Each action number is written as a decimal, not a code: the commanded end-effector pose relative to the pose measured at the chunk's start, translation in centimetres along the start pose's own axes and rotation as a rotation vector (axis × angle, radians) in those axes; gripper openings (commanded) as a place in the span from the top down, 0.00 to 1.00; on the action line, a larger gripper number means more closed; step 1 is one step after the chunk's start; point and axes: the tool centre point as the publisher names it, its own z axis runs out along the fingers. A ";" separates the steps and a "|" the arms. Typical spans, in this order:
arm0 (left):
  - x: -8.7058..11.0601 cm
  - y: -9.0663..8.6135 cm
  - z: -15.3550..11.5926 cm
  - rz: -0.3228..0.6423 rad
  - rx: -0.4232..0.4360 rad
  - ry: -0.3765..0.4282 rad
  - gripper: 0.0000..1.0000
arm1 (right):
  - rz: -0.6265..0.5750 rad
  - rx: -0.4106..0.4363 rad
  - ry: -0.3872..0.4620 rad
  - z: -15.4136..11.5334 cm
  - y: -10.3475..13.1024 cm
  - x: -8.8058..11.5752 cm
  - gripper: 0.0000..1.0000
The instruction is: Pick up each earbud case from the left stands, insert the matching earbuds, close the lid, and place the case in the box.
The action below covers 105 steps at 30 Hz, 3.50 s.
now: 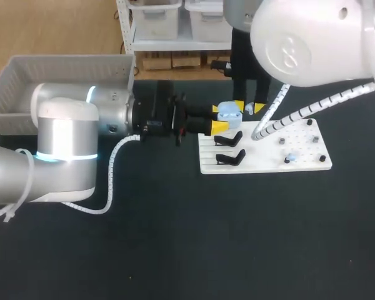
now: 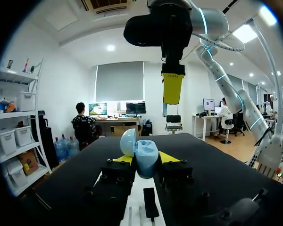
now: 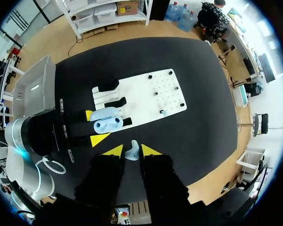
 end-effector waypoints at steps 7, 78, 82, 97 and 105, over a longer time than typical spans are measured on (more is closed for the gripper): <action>0.1 0.1 0.0 0.000 0.003 0.000 1.00 | 0.001 -0.002 -0.003 0.0 -0.1 0.1 1.00; 0.1 0.1 0.0 0.000 0.003 0.000 1.00 | 0.303 0.127 0.042 3.8 3.5 -2.5 1.00; 0.1 0.1 0.0 0.000 0.003 0.000 1.00 | 0.305 0.130 0.040 4.0 3.5 -2.6 1.00; 0.1 0.1 0.0 0.000 0.003 0.000 1.00 | 0.307 0.047 0.038 1.6 1.6 -0.4 0.02; 0.1 0.1 0.0 0.000 0.003 0.000 1.00 | 0.231 -0.154 -0.010 0.9 -3.1 1.2 0.22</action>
